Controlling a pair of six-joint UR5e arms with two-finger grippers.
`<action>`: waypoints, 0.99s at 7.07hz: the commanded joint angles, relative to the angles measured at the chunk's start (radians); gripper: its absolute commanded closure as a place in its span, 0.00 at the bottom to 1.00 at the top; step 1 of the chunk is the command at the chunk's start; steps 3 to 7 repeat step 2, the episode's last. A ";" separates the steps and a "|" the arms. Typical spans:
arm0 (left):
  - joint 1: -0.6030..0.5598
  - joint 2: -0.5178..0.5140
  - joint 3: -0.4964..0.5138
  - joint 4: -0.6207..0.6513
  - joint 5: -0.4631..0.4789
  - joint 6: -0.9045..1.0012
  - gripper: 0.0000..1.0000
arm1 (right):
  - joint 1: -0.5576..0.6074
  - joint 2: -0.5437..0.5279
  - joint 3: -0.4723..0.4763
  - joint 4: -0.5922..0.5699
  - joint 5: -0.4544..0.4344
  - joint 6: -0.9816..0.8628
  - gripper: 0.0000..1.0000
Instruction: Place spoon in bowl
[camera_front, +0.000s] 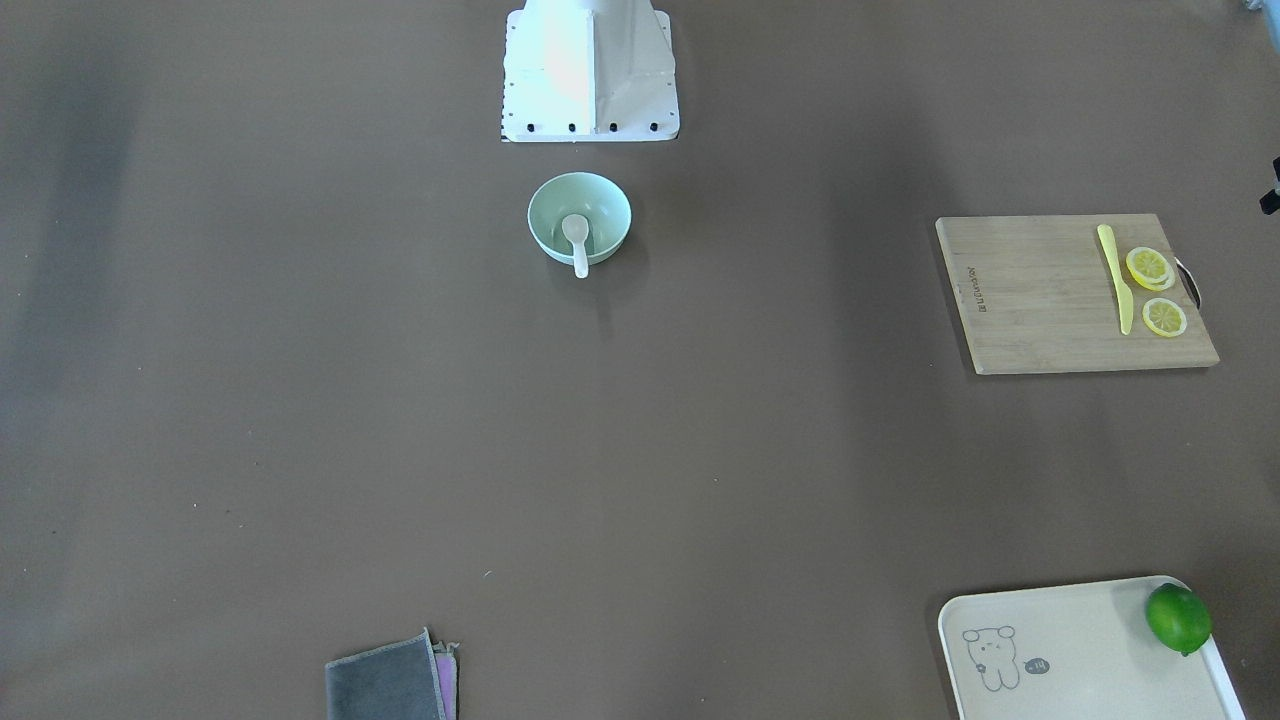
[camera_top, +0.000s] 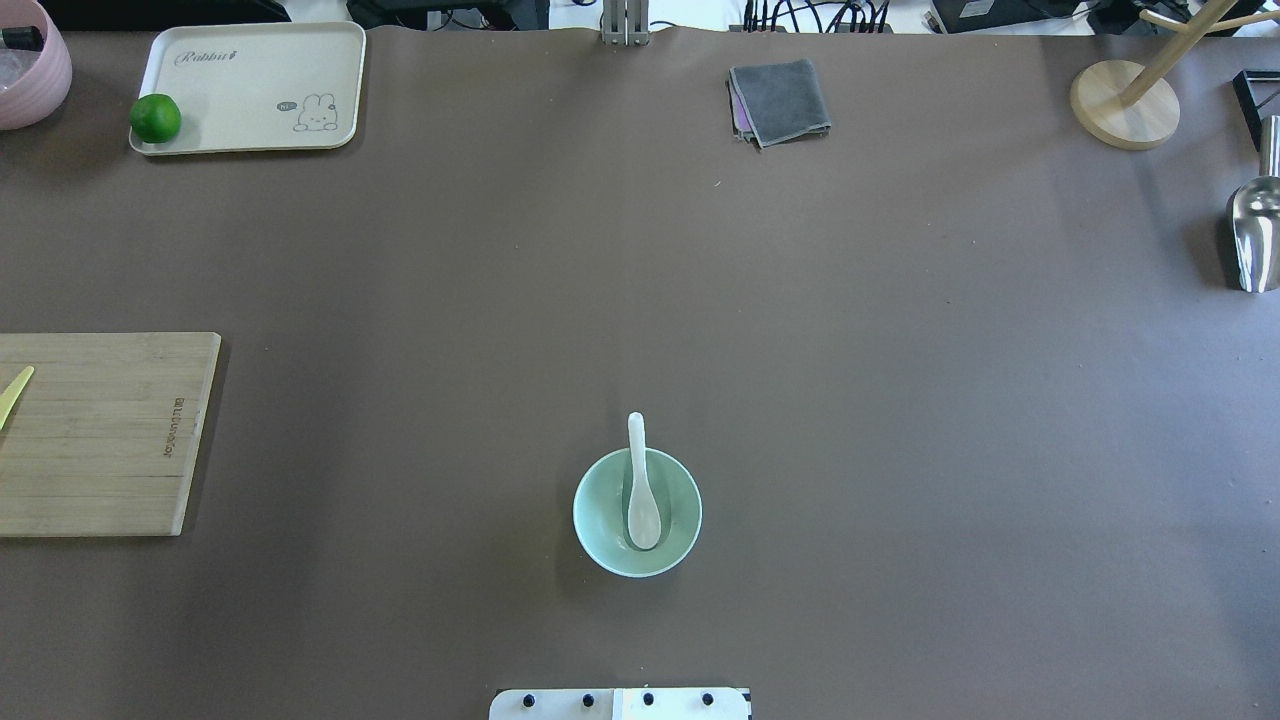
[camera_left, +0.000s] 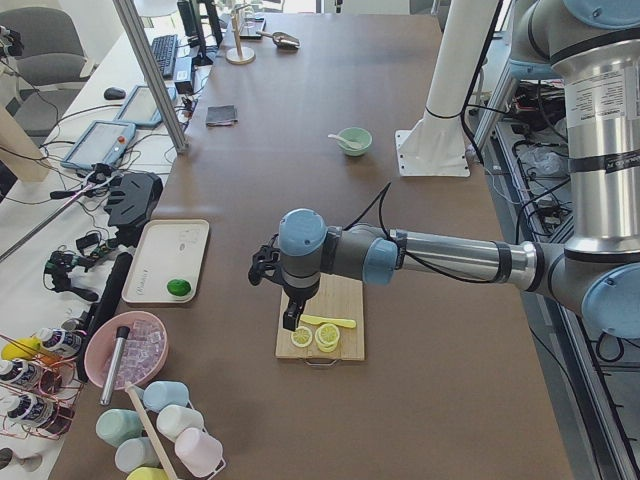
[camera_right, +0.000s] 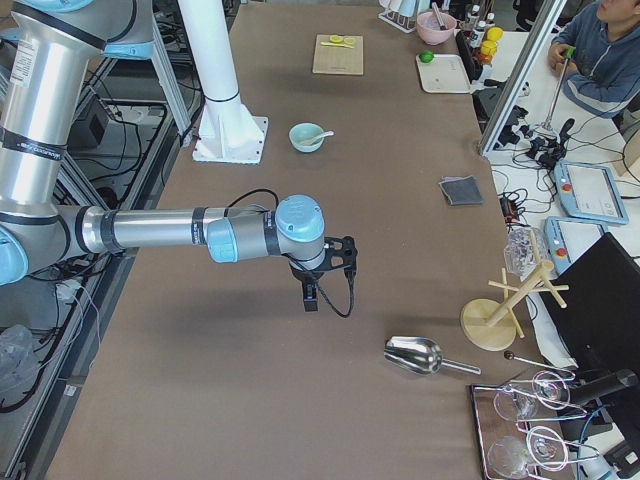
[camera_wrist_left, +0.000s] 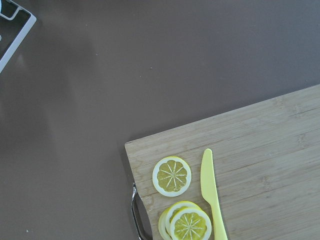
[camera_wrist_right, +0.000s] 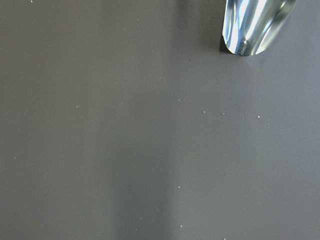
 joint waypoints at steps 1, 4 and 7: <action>0.000 -0.002 -0.012 -0.001 -0.003 -0.004 0.02 | 0.003 0.000 0.000 -0.001 0.010 0.000 0.00; 0.000 -0.003 -0.021 -0.001 -0.003 -0.004 0.02 | 0.003 0.001 -0.002 -0.001 0.010 0.000 0.00; 0.000 -0.003 -0.021 -0.001 -0.003 -0.004 0.02 | 0.003 0.001 -0.002 -0.001 0.010 0.000 0.00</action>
